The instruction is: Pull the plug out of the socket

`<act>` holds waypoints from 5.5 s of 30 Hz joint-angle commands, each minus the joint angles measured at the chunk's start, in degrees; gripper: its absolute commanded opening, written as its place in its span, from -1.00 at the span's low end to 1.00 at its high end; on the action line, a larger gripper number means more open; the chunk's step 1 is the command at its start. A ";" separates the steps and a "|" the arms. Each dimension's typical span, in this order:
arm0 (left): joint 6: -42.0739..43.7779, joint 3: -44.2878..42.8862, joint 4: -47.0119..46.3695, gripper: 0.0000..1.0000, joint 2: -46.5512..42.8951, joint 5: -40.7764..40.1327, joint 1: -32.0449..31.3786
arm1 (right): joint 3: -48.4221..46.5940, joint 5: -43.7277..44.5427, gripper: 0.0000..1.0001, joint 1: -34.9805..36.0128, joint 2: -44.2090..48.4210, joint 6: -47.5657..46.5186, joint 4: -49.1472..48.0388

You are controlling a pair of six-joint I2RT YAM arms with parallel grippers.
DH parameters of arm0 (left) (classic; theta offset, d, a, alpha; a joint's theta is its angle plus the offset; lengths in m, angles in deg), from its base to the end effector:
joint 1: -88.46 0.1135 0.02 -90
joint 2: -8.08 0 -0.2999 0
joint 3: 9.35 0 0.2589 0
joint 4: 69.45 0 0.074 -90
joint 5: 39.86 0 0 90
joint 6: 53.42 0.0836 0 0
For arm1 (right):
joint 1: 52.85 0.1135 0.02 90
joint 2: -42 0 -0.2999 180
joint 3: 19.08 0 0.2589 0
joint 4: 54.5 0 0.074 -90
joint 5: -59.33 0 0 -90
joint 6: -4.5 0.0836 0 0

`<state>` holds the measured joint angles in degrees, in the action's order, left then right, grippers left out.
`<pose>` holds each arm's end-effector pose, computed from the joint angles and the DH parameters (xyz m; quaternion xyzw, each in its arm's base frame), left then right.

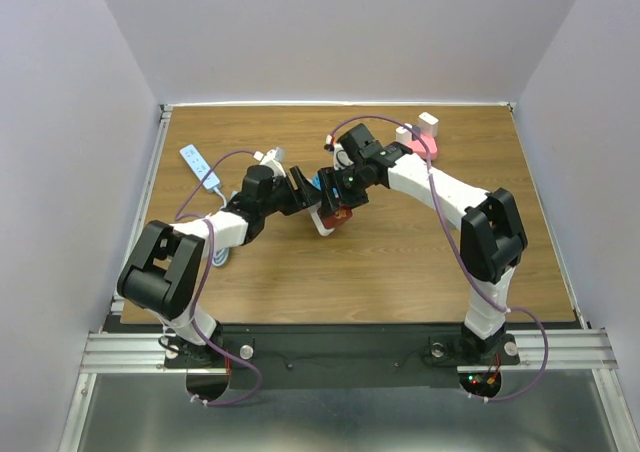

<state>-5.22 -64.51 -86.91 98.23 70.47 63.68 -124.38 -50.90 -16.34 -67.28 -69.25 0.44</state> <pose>0.3312 -0.1849 0.2190 -0.0143 0.8006 -0.4383 0.4082 0.3493 0.2945 0.2481 -0.2131 0.9254 0.2688 0.1611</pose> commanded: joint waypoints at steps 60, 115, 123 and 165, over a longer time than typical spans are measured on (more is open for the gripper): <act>6.47 1.33 1.14 -1.00 8.90 5.50 7.90 | 4.62 3.53 -0.99 -1.71 12.24 1.06 -3.83; 7.08 -1.84 4.13 -1.00 14.70 5.59 11.94 | 20.88 2.73 -0.99 -4.26 25.94 3.26 -17.81; 8.23 -1.75 4.48 -1.00 15.32 5.50 13.17 | 19.75 3.62 -0.99 -4.69 27.89 3.88 -15.35; 8.41 -2.19 4.14 -1.00 7.95 10.07 14.23 | 11.74 40.76 -0.99 -6.63 23.15 4.40 -3.40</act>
<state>0.87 -68.07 -87.21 109.37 88.16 75.55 -110.85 -26.95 -22.15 -43.87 -67.21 -4.11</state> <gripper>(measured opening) 0.458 0.656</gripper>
